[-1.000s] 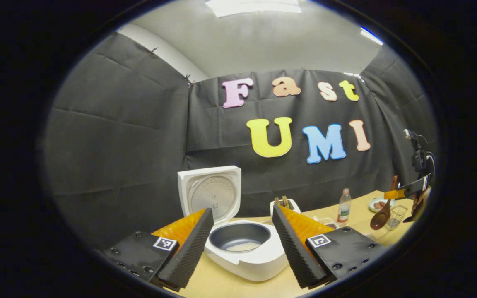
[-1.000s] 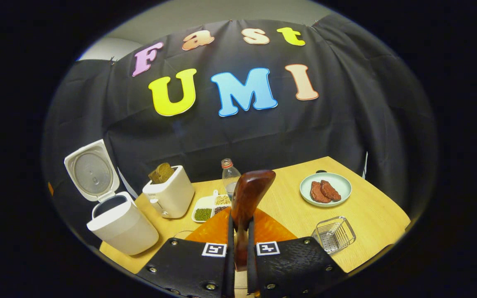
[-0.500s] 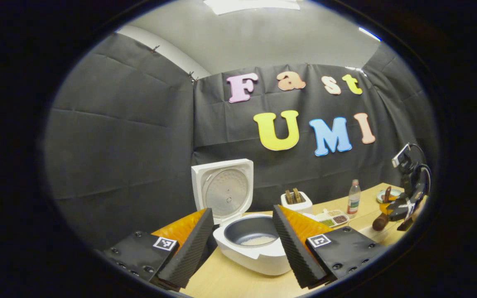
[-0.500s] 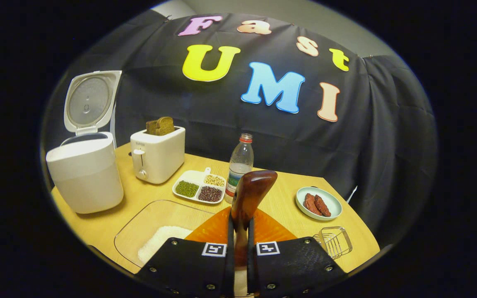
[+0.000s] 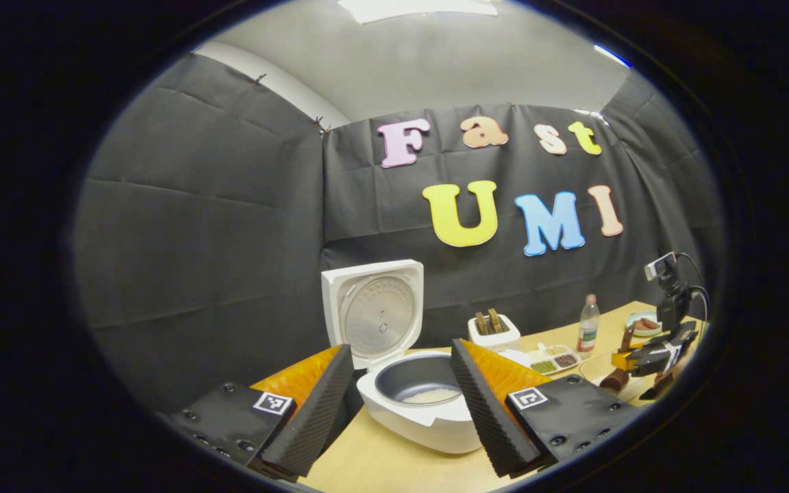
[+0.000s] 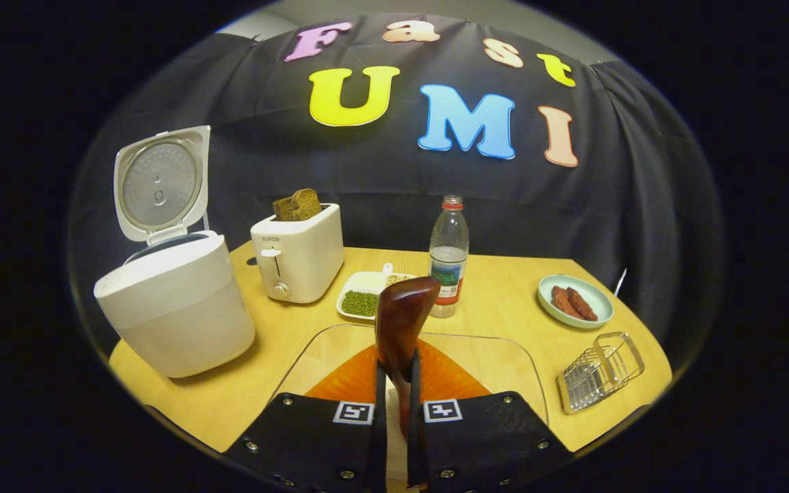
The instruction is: Close the left gripper, press the button to open the rice cooker; take a wooden spoon from the chopstick holder with the right hand, scoop a spoonful of rice and pour it into the rice cooker, then put the wooden spoon back into the chopstick holder.
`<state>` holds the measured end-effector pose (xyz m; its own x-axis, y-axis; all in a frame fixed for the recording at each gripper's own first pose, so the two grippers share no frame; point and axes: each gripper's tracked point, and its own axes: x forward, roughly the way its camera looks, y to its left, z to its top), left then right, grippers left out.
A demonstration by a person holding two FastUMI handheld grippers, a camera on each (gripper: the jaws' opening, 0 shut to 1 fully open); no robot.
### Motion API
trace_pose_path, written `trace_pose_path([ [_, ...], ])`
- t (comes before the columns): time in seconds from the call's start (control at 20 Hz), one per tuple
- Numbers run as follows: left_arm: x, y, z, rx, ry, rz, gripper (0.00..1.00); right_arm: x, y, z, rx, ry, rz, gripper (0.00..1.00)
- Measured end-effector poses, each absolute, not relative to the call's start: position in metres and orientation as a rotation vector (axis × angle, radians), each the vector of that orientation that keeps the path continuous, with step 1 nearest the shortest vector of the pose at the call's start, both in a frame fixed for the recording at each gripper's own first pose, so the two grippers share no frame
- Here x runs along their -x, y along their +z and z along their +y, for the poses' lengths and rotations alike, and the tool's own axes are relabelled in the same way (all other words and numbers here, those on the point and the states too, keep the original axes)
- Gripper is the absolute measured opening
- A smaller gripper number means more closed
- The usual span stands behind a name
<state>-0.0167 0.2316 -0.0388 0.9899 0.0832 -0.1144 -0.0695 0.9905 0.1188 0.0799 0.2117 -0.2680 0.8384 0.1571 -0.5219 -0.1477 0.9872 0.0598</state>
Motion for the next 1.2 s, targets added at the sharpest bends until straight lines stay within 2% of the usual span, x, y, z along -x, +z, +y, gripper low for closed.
trace_pose_path([
  [0.05,0.017,-0.039,0.232,-0.112,0.077,0.120,0.99,-0.079,-0.266,0.214,-0.076,0.164,0.562,0.12],
  [0.2,0.017,-0.039,0.229,-0.107,0.075,0.119,0.99,-0.077,-0.266,0.212,-0.292,0.146,0.616,0.12],
  [0.25,0.017,-0.040,0.228,-0.110,0.075,0.120,0.92,-0.078,-0.268,0.208,-0.377,0.128,0.636,0.12],
  [0.3,0.016,-0.038,0.227,-0.114,0.073,0.119,0.99,-0.079,-0.270,0.201,-0.448,0.103,0.649,0.12],
  [0.65,0.016,-0.033,0.214,-0.116,0.059,0.108,0.99,-0.079,-0.270,0.159,-0.795,-0.002,0.694,0.12],
  [1.2,0.018,-0.032,0.212,-0.086,0.065,0.088,0.99,-0.096,-0.202,0.175,-1.146,0.113,0.643,0.12],
])
